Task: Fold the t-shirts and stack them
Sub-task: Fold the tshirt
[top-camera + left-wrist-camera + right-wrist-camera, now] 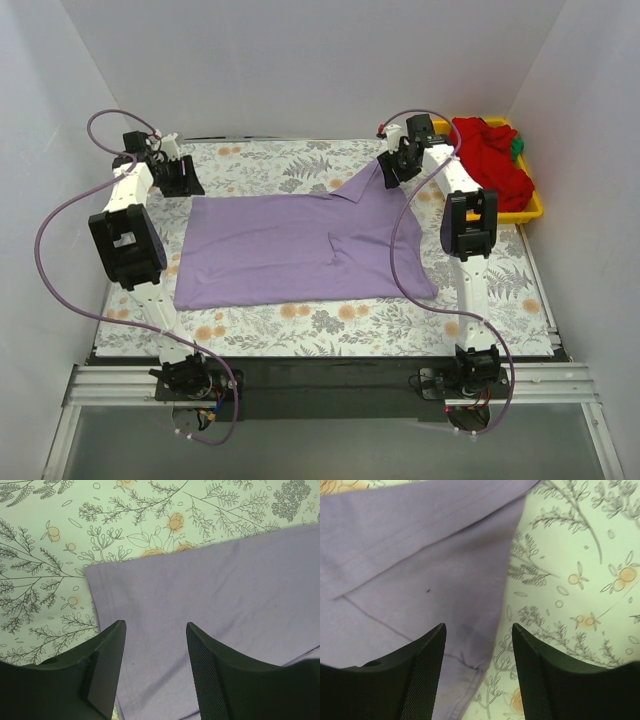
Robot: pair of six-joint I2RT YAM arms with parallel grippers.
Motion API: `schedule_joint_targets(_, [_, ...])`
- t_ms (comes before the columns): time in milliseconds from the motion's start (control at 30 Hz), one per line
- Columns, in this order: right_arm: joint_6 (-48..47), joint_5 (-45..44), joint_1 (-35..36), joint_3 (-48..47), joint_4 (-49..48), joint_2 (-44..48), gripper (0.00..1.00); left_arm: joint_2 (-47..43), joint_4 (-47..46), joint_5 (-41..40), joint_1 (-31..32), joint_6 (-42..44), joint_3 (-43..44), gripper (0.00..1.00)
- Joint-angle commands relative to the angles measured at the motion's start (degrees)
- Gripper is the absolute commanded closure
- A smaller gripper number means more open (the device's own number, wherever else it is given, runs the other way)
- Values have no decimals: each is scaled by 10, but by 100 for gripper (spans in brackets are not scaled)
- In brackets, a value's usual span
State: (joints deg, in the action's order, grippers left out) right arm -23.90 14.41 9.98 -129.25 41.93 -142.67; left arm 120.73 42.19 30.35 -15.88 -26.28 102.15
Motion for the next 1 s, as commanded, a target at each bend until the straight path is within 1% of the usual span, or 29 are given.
schedule_joint_targets(0, [3,-15,2,-29,-64,-10,38,-4,-6,-4,1,-4,26,49])
schedule_joint_targets(133, [5,-11,2,-28,-88,-20,39,8,-7,-7,1,-4,33,49])
schedule_joint_targets(267, [10,-7,4,-29,-107,-33,43,28,-16,-27,1,-20,43,49])
schedule_joint_targets(400, [8,-7,7,-30,-120,-46,47,39,-10,-27,1,-25,53,48])
schedule_joint_targets(600, [7,-1,14,-32,-134,-63,47,50,-5,-42,1,-18,55,48])
schedule_joint_targets(833, [-7,-3,20,-37,-151,-72,48,53,-6,-39,1,-20,50,48])
schedule_joint_targets(900, [-8,7,18,-32,-154,-63,51,55,-8,-40,1,-20,51,48])
schedule_joint_targets(933, [-9,16,18,-29,-155,-61,55,58,-8,-40,1,-20,52,48])
schedule_joint_targets(967, [-11,18,18,-28,-155,-59,63,61,-7,-41,1,-21,56,48])
